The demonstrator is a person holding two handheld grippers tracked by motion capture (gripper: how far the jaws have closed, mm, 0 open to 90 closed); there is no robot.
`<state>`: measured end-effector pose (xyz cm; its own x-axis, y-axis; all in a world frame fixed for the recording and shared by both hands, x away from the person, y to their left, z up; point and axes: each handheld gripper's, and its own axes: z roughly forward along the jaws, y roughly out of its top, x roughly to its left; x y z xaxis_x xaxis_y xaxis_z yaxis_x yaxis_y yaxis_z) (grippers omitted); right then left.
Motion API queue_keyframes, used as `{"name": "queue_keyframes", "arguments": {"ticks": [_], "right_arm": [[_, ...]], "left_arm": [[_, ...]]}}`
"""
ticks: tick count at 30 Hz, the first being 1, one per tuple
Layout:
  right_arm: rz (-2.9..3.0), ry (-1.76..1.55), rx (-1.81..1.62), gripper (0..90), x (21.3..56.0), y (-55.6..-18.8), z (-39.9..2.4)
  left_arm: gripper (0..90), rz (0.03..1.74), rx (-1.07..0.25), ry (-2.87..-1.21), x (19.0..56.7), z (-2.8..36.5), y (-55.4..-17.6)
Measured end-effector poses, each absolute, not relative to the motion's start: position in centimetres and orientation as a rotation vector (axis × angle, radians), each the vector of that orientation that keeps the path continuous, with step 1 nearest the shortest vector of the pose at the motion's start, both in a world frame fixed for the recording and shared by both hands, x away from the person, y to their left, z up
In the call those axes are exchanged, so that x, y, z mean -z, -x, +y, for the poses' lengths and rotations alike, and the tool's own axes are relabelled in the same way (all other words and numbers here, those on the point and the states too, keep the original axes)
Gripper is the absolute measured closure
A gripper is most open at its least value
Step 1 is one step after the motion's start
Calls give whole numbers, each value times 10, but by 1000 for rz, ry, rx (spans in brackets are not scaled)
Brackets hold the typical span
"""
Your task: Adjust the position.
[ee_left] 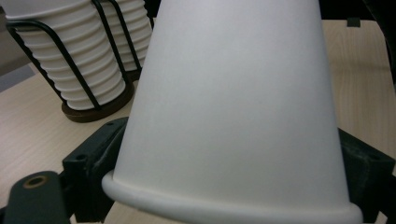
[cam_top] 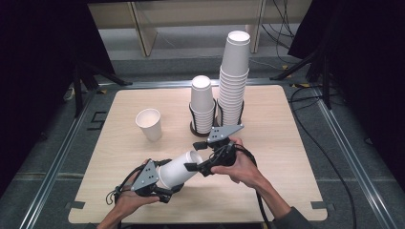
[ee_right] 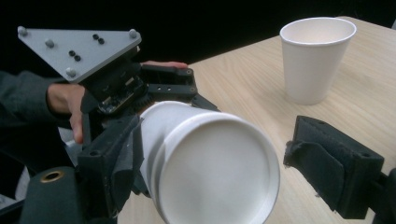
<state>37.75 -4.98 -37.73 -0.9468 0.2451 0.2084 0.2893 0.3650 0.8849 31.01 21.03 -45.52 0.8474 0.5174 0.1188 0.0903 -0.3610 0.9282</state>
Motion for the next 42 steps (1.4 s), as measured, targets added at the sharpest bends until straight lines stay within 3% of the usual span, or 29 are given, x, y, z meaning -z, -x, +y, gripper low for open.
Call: {"name": "queue_keyframes", "arguments": {"ticks": [22, 42], "right_arm": [[-3026, 114, 1246, 188, 377, -354, -25], [-3182, -176, 923, 190, 396, -346, -4]], "left_arm": [[125, 361, -439, -2086, 454, 208, -311], [125, 283, -421, -2191, 453, 205, -307]]}}
